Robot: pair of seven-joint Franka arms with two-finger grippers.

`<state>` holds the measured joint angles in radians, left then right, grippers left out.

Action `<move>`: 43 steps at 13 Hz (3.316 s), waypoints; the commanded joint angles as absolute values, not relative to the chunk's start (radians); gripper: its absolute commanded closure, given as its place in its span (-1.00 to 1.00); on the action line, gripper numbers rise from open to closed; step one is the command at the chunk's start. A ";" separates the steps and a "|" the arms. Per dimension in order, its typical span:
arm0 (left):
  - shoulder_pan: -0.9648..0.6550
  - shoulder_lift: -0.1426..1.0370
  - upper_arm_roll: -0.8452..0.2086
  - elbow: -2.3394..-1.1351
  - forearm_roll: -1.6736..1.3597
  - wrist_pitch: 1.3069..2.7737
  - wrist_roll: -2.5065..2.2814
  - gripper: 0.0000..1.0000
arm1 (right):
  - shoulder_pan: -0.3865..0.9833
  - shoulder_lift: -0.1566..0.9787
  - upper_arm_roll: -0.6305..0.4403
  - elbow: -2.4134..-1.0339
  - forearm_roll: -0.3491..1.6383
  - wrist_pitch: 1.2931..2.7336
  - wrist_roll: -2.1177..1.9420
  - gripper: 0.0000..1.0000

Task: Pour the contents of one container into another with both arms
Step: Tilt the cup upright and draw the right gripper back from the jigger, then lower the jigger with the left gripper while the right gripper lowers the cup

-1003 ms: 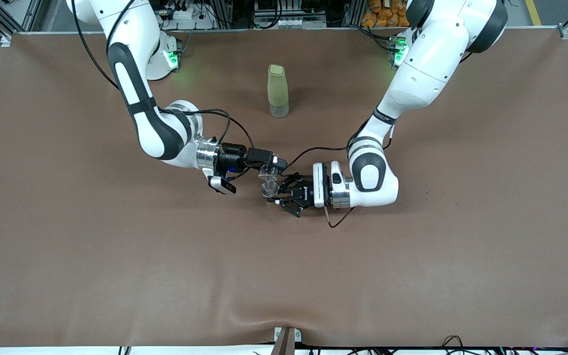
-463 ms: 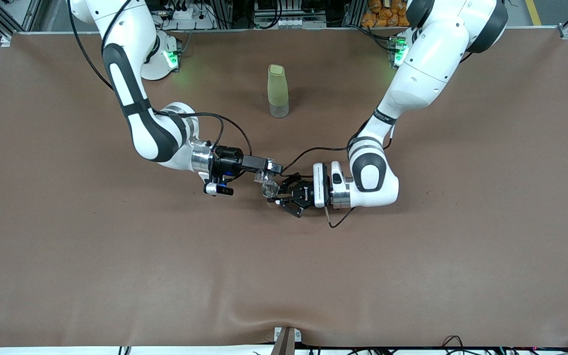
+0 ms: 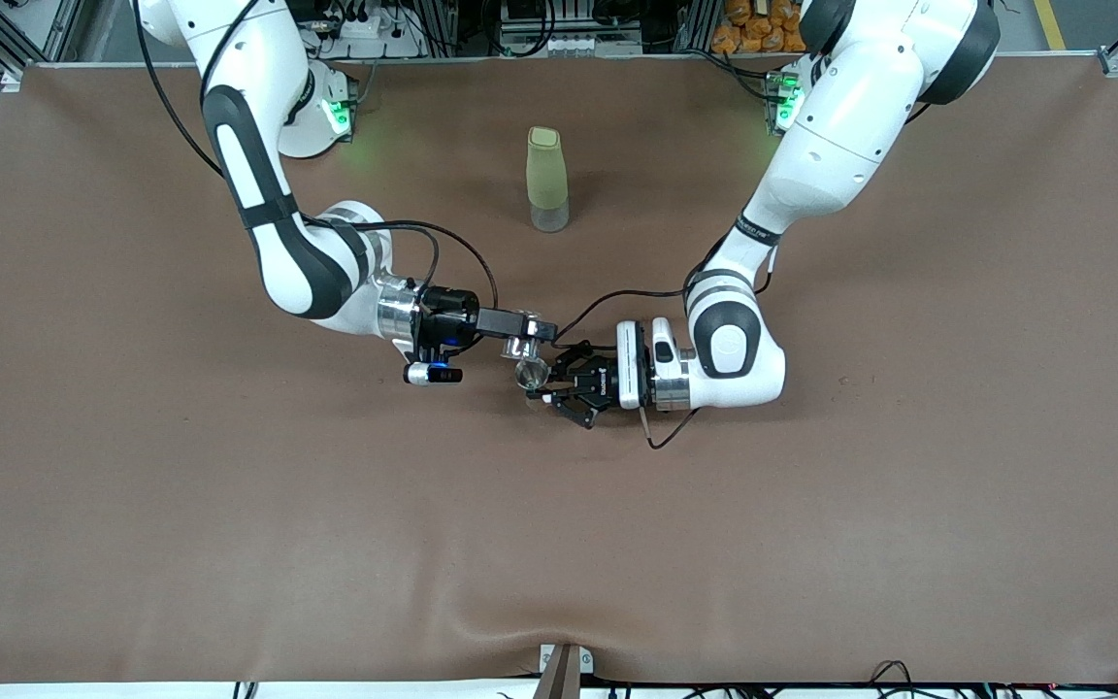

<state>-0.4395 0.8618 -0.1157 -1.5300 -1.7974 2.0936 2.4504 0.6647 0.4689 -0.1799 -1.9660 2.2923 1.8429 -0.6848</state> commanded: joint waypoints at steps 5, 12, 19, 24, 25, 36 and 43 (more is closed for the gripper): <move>-0.425 0.857 -0.114 -1.535 -1.819 2.091 2.456 1.00 | 0.580 0.445 -0.198 -1.916 1.993 1.776 -1.299 1.00; -0.286 0.861 -0.110 -1.565 -1.783 1.938 2.462 1.00 | 0.260 0.451 -0.210 -1.864 1.628 1.490 -1.796 1.00; -0.019 0.870 -0.110 -1.600 -1.449 1.769 2.482 1.00 | -0.041 0.456 -0.210 -1.824 1.283 1.301 -2.222 1.00; 0.184 0.890 -0.109 -1.592 -1.198 1.614 2.465 1.00 | -0.201 0.534 -0.210 -1.815 1.129 1.241 -2.517 1.00; 0.214 0.890 -0.109 -1.592 -1.165 1.591 2.465 1.00 | -0.221 0.564 -0.210 -1.813 1.114 1.239 -2.569 1.00; 0.426 0.966 -0.106 -1.585 -0.970 1.480 2.500 1.00 | -0.250 0.854 -0.224 -1.735 1.160 1.337 -2.839 1.00; 0.453 0.971 -0.103 -1.586 -0.948 1.448 2.508 1.00 | -0.229 0.942 -0.222 -1.683 1.245 1.413 -2.879 1.00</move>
